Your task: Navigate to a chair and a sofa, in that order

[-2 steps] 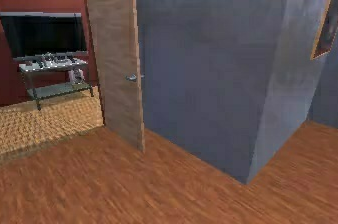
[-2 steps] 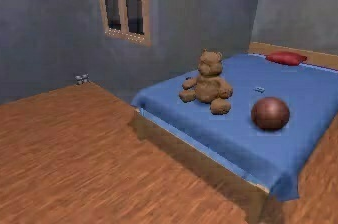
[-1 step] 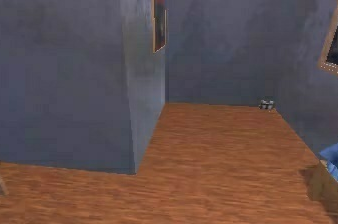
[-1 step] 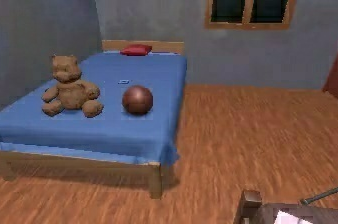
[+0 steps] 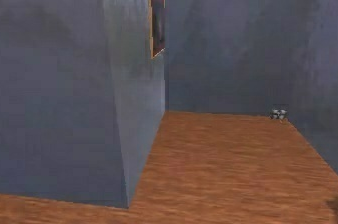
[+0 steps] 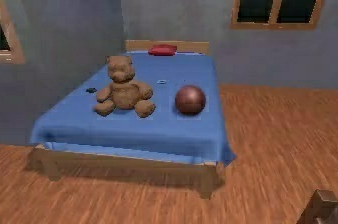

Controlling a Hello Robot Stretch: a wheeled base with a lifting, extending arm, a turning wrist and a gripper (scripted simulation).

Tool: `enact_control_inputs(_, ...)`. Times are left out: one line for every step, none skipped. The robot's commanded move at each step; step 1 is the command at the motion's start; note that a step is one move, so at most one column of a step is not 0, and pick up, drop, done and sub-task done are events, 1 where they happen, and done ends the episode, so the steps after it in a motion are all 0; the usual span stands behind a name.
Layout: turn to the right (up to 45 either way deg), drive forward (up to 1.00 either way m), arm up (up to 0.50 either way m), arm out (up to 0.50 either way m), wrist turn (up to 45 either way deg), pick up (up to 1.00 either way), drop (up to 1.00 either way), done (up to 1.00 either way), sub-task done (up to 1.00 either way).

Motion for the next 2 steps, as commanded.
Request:
enact_control_inputs(-45.0,0.0,0.0,0.0,0.0,0.0,0.0,0.0,0.0)
enact_control_inputs(-39.0,0.0,0.0,0.0,0.0,0.0,0.0,0.0,0.0)
